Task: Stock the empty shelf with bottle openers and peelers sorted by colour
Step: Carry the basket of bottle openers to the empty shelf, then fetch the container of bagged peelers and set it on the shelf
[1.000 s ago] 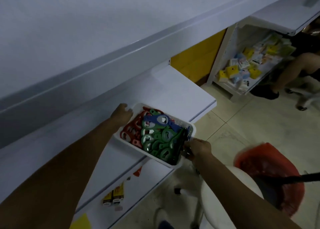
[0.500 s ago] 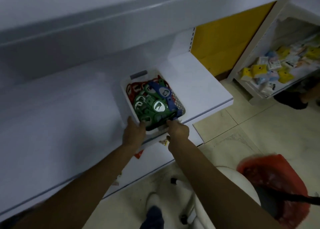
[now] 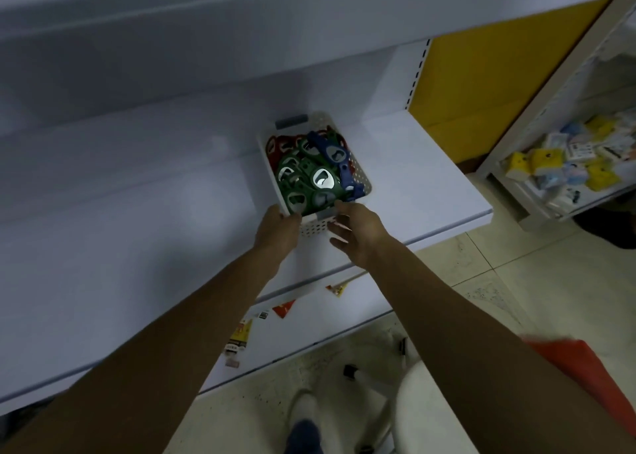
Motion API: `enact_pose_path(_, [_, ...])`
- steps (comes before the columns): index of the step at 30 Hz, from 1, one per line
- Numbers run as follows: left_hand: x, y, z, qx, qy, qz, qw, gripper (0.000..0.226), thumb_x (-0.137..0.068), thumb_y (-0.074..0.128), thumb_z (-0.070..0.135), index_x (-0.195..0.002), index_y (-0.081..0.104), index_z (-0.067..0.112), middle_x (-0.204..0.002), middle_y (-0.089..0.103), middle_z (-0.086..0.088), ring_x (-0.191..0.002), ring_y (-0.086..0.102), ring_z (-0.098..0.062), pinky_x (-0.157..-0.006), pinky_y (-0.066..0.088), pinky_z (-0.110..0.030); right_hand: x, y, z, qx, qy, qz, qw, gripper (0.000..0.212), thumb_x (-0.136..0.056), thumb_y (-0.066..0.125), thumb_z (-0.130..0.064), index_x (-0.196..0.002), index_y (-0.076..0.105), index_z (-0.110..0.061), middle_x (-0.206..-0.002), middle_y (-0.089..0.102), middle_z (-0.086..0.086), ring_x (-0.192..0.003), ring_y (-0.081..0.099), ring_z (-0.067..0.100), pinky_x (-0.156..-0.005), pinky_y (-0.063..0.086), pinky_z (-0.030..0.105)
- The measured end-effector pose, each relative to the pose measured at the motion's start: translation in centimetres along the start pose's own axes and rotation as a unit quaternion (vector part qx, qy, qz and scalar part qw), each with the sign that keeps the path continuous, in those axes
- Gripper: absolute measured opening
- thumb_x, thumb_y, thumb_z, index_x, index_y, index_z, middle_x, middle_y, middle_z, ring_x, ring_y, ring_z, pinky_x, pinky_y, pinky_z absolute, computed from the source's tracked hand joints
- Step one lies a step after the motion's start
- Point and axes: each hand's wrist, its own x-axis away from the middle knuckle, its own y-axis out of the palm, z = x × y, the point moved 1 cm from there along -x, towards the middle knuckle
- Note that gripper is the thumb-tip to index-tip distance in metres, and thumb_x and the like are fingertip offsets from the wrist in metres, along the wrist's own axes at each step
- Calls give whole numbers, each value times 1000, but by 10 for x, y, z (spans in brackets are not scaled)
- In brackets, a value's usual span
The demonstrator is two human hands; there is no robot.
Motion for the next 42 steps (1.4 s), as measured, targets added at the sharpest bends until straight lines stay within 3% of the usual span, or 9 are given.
enact_pose_path(3, [9, -14, 0, -95, 27, 10, 995, 63, -97, 48, 25, -148, 17, 9, -150, 31, -13, -132, 38, -31, -110, 33, -40, 6, -5, 2, 88, 23, 53, 994, 28, -93, 55, -20, -117, 53, -7, -96, 62, 10, -89, 60, 23, -72, 46, 32])
enact_pose_path(7, [51, -30, 5, -239, 76, 26, 968, 63, -98, 45, 28, -149, 14, 7, -154, 24, -14, -139, 27, -27, -110, 24, -32, 35, -10, 0, 192, 11, 73, 979, 26, -96, 51, -19, -116, 54, -3, -104, 65, 15, -76, 61, 21, -65, 46, 29])
enact_pose_path(11, [124, -49, 15, -425, 167, 67, 887, 63, -99, 41, 33, -150, 11, 10, -155, 20, -11, -140, 21, -26, -111, 24, -38, 87, -7, -10, 377, -89, 17, 922, 12, -96, 49, -12, -90, 55, -4, -112, 65, 22, -67, 57, 19, -49, 47, 18])
enact_pose_path(14, [189, -71, 23, -543, 212, 130, 802, 62, -98, 39, 34, -150, 13, 13, -154, 23, -8, -139, 23, -24, -109, 29, -39, 137, 11, -11, 547, -206, -41, 810, 13, -94, 50, -14, -97, 55, -3, -104, 61, 19, -88, 57, 25, -72, 47, 30])
enact_pose_path(17, [276, -106, 21, -594, 229, 222, 739, 62, -97, 41, 34, -149, 16, 13, -152, 28, -7, -137, 28, -24, -105, 31, -38, 219, 42, -1, 696, -349, -84, 621, 34, -93, 53, -27, -116, 55, -2, -114, 61, 14, -103, 59, 29, -80, 46, 30])
enact_pose_path(22, [356, -170, 31, -609, 185, 296, 712, 62, -95, 45, 34, -147, 18, 14, -151, 29, -8, -137, 28, -25, -107, 30, -40, 297, 106, 6, 754, -510, -89, 405, 56, -92, 51, -41, -139, 37, -12, -136, 48, 12, -123, 45, 30, -98, 39, 39])
enact_pose_path(26, [449, -262, 23, -590, 109, 395, 695, 62, -95, 43, 35, -148, 16, 15, -152, 28, -7, -138, 27, -25, -108, 28, -40, 384, 186, 31, 717, -609, -140, 308, 55, -93, 52, -39, -139, 36, -12, -138, 44, 11, -125, 41, 29, -100, 35, 39])
enact_pose_path(31, [555, -364, -2, -572, 25, 498, 652, 66, -92, 47, 33, -148, 15, 16, -150, 29, -5, -137, 27, -23, -106, 28, -39, 476, 286, 90, 661, -687, -180, 241, 44, -91, 50, -34, -129, 42, -14, -130, 48, 11, -119, 43, 29, -96, 34, 40])
enact_pose_path(42, [738, -582, -120, -542, -137, 601, 571, 70, -89, 50, 38, -147, 18, 16, -149, 32, -4, -136, 30, -23, -106, 31, -42, 675, 482, 270, 520, -770, -324, 177, 50, -89, 53, -42, -129, 43, -14, -130, 49, 11, -123, 43, 30, -99, 34, 41])
